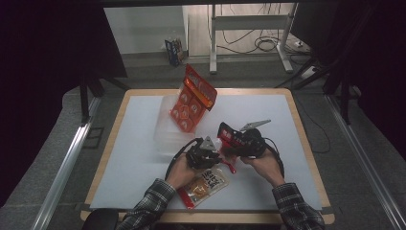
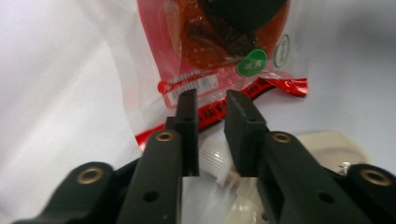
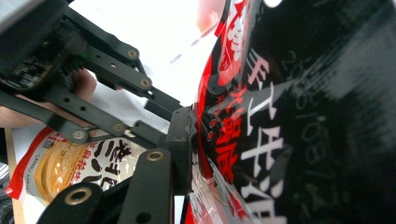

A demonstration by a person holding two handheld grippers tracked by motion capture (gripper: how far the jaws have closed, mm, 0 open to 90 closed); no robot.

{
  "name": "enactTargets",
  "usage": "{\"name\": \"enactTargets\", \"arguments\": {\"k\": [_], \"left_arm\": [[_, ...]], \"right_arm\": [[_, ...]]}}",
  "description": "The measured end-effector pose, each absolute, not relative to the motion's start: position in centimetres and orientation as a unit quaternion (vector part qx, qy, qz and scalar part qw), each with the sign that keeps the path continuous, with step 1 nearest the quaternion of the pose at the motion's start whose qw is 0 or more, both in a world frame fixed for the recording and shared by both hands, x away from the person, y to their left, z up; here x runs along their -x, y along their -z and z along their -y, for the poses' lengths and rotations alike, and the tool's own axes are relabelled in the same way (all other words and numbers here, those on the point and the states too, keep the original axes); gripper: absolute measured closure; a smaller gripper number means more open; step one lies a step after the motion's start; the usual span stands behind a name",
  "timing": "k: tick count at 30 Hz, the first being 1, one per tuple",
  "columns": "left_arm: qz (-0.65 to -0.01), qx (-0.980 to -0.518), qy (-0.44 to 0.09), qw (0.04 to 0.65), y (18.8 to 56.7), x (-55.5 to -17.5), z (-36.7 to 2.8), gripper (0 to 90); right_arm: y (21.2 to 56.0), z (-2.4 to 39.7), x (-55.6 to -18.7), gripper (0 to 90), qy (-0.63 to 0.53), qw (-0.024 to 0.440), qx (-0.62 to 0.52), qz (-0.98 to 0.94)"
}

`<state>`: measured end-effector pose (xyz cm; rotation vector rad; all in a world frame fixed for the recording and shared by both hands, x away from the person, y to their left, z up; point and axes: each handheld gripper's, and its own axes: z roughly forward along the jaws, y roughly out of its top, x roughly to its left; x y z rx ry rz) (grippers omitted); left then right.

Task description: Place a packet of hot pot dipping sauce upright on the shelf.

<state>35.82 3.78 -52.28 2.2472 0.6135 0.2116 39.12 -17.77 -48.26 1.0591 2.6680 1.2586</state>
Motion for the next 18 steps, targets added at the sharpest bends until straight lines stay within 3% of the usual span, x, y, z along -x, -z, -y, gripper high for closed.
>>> {"name": "enactTargets", "arguments": {"k": [18], "left_arm": [[-0.25, -0.857, -0.094, 0.44, 50.5, -32.4, -6.9, 38.1]], "right_arm": [[45.8, 18.5, -39.2, 66.0, -0.431, 0.031, -0.339, -0.836]]}}
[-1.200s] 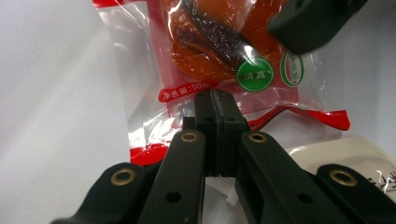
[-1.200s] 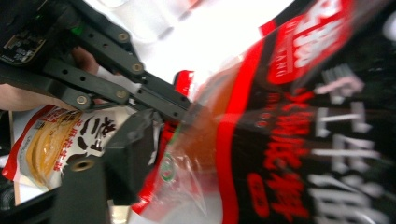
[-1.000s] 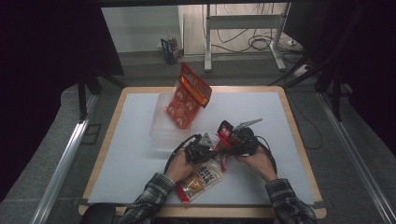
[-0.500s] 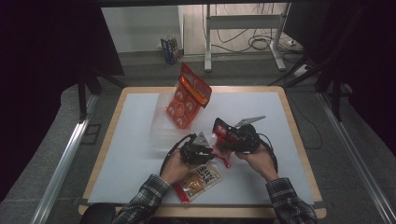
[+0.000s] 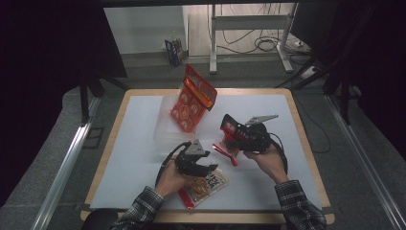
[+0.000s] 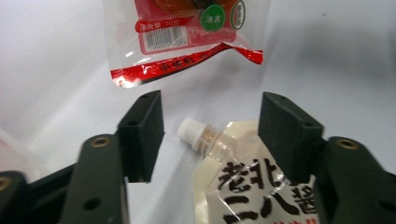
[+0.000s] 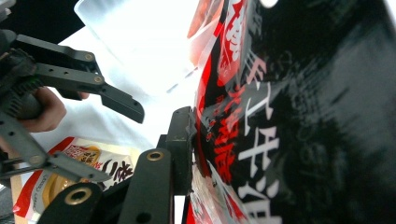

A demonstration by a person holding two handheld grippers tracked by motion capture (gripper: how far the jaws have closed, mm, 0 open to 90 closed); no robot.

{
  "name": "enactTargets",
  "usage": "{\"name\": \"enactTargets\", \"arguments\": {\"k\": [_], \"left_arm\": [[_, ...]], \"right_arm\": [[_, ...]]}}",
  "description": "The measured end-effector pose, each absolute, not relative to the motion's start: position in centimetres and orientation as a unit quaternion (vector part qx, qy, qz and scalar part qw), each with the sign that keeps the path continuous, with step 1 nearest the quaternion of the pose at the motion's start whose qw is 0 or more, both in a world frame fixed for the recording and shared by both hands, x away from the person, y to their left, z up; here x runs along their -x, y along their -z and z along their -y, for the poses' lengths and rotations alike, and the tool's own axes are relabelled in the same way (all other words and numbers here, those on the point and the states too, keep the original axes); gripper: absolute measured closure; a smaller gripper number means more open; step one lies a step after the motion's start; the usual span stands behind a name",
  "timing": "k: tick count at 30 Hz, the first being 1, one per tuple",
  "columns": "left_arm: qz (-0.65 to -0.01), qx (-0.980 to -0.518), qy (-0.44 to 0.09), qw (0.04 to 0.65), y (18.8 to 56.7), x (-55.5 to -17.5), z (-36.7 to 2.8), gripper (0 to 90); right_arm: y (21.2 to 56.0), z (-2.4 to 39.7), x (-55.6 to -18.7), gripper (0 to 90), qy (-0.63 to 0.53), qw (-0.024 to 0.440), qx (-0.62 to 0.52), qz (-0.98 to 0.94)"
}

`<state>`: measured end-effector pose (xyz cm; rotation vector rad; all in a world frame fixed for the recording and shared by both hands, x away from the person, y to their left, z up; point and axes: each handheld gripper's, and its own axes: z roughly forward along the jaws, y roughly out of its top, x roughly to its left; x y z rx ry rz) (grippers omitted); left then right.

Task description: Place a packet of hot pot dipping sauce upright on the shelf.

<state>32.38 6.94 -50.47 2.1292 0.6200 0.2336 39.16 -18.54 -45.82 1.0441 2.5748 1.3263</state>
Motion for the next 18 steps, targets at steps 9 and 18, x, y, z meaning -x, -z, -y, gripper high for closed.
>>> {"name": "enactTargets", "arguments": {"k": [9, 18], "left_arm": [[-0.244, -0.854, -0.094, 0.451, 50.2, -30.9, -8.2, 26.2], [-0.263, -0.842, -0.092, 0.462, 50.0, -29.4, -10.4, 17.9]], "right_arm": [[45.1, 18.7, -39.3, 66.0, -0.433, 0.032, -0.332, -0.837], [43.9, 18.8, -39.1, 66.0, -0.442, 0.05, -0.323, -0.835]]}}
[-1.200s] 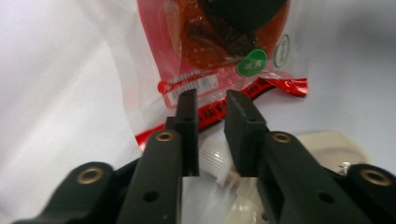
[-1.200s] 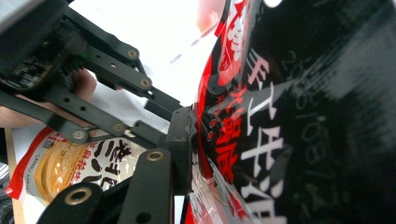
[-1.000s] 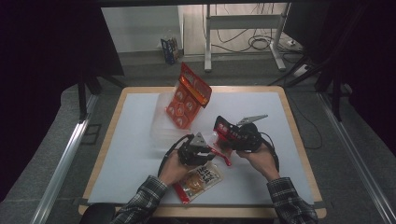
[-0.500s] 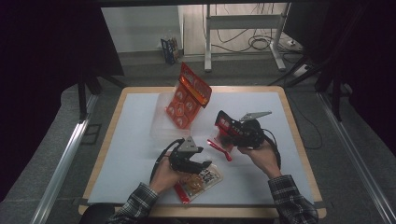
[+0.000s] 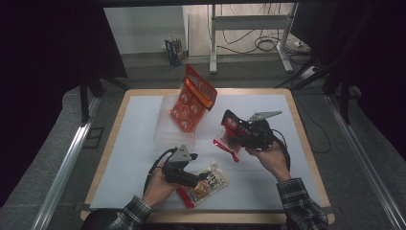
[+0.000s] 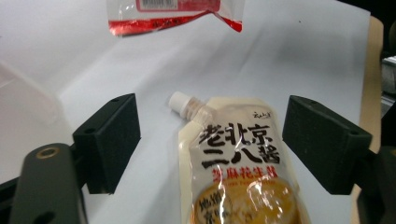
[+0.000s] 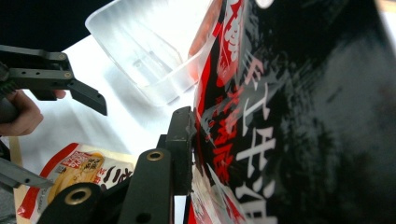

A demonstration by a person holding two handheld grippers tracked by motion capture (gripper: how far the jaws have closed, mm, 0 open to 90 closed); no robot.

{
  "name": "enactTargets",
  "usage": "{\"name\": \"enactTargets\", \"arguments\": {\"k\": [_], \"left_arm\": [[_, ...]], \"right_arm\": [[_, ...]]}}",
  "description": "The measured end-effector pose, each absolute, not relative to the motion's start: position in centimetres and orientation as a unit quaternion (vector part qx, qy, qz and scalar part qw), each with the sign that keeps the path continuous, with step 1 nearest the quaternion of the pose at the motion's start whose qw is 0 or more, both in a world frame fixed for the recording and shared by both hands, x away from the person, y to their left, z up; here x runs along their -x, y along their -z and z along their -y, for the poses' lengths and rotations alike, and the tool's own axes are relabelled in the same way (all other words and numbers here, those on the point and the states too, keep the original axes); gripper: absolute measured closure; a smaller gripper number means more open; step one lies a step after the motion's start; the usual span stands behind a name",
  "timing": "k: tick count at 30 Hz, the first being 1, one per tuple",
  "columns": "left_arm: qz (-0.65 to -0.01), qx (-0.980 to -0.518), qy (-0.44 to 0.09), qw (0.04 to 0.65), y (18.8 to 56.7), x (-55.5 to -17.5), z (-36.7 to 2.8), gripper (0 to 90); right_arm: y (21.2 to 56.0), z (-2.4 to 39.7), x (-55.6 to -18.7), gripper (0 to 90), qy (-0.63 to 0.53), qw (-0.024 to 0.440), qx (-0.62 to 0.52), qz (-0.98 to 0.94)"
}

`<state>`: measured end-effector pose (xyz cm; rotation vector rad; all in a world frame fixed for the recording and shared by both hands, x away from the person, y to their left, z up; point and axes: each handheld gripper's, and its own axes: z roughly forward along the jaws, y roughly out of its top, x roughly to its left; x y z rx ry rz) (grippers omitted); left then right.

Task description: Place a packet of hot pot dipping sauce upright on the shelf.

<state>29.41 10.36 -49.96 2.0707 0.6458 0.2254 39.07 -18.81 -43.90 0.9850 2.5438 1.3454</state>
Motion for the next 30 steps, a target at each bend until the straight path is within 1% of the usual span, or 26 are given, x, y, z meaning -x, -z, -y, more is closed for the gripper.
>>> {"name": "enactTargets", "arguments": {"k": [8, 14, 30], "left_arm": [[-0.275, -0.835, -0.104, 0.466, 49.9, -28.1, -11.9, 11.6], [-0.291, -0.83, -0.111, 0.463, 49.9, -27.2, -12.7, 4.9], [-0.303, -0.83, -0.139, 0.448, 50.4, -24.7, -15.1, 1.3]], "right_arm": [[43.1, 18.4, -39.2, 66.0, -0.446, 0.062, -0.314, -0.836], [42.4, 17.9, -39.5, 66.0, -0.448, 0.067, -0.309, -0.836], [41.4, 15.7, -40.6, 66.0, -0.446, 0.073, -0.286, -0.845]]}}
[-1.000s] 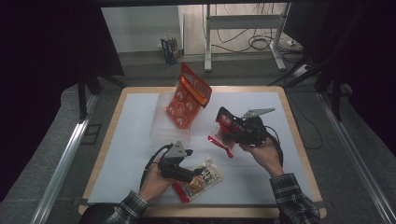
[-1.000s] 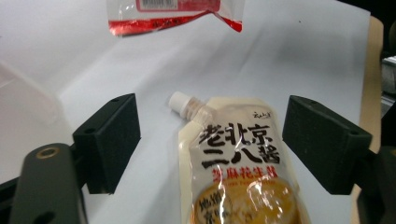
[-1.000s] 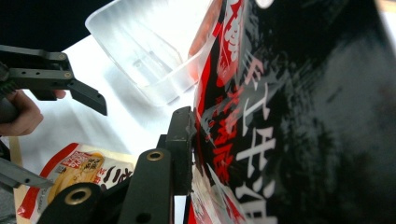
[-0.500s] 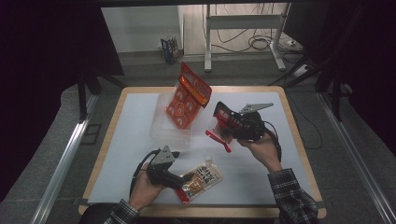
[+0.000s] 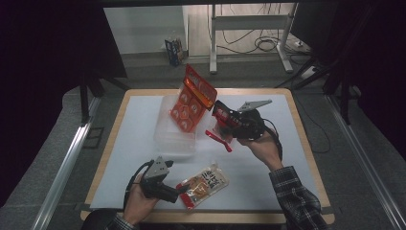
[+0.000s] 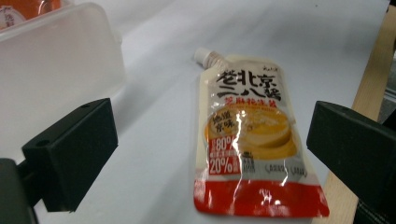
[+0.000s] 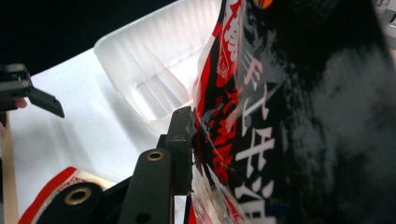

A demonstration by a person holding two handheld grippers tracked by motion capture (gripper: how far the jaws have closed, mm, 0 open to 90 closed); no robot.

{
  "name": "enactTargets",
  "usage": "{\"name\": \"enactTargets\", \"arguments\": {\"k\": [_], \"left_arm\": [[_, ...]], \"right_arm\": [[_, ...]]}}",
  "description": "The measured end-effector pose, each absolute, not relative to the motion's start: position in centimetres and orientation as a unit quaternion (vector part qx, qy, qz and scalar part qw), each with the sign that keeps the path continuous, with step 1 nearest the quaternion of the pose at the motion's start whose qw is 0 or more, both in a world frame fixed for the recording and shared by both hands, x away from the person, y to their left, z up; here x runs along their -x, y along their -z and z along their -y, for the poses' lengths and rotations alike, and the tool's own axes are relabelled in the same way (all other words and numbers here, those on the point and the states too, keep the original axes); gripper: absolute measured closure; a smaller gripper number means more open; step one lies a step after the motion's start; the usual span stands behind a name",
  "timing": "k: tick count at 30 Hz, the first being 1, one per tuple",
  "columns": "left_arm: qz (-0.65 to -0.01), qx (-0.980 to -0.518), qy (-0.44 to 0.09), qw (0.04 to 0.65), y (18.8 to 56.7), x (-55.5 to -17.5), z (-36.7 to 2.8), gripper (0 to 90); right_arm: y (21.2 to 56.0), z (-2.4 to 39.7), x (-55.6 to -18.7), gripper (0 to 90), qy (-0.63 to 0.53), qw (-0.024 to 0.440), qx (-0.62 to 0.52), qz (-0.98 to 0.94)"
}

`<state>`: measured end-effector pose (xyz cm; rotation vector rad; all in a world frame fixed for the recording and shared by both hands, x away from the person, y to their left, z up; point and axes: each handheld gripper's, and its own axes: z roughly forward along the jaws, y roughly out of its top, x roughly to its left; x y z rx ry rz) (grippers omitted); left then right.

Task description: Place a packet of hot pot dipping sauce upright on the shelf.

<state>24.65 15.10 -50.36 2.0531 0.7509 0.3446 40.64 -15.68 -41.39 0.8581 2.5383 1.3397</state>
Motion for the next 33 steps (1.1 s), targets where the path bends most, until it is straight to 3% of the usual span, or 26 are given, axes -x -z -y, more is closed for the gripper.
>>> {"name": "enactTargets", "arguments": {"k": [13, 33], "left_arm": [[-0.302, -0.834, -0.16, 0.433, 50.7, -23.1, -15.5, 0.0], [-0.324, -0.827, -0.17, 0.426, 50.8, -22.3, -16.9, 0.0]], "right_arm": [[40.3, 13.1, -41.8, 66.0, -0.45, 0.071, -0.264, -0.85], [42.2, 9.7, -42.4, 66.0, -0.422, 0.049, -0.233, -0.875]]}}
